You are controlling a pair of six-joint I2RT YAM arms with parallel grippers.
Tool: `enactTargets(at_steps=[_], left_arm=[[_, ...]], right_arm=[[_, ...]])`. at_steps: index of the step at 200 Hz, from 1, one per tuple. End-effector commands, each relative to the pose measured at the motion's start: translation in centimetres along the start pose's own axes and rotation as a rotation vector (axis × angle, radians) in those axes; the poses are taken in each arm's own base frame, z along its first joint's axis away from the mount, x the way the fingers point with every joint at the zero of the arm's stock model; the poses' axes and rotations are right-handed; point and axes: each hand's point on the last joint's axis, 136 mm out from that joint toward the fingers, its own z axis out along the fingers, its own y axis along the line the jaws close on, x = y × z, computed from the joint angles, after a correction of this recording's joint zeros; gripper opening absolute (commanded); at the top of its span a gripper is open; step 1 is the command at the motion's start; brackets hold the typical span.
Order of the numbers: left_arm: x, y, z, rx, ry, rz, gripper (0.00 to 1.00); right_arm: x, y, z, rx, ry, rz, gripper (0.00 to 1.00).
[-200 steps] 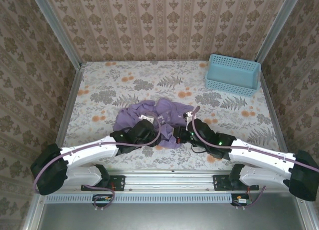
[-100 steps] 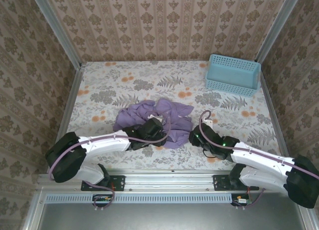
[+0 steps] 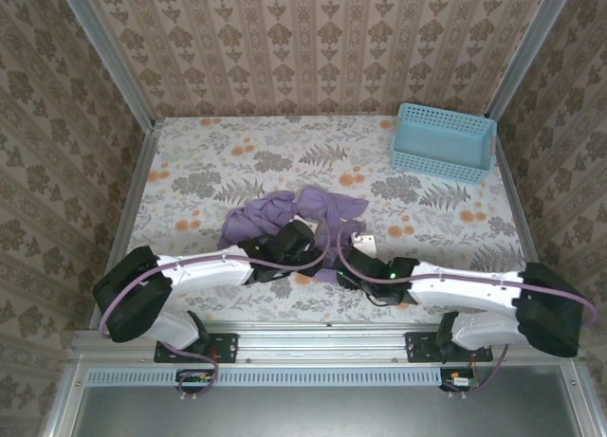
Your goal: Fold the inside-out t-shirt
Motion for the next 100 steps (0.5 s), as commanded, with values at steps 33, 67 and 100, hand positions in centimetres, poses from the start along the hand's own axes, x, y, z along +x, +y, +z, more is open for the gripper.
enactTargets(at_steps=[33,67,100], left_arm=[[-0.8,-2.5,-0.3,0.107,-0.029,-0.028,0.23],[-0.7,-2.5,-0.3,0.102,-0.030,-0.030,0.22],[-0.6,-2.4,-0.1,0.095,-0.029,-0.028,0.23]], right_arm=[[-1.6,1.1,1.4,0.060,-0.017,0.097,0.51],[-1.3,-0.7,2.7,0.169,0.012,0.118,0.48],[-1.0,-1.4,3.0,0.224,0.028,0.110,0.48]])
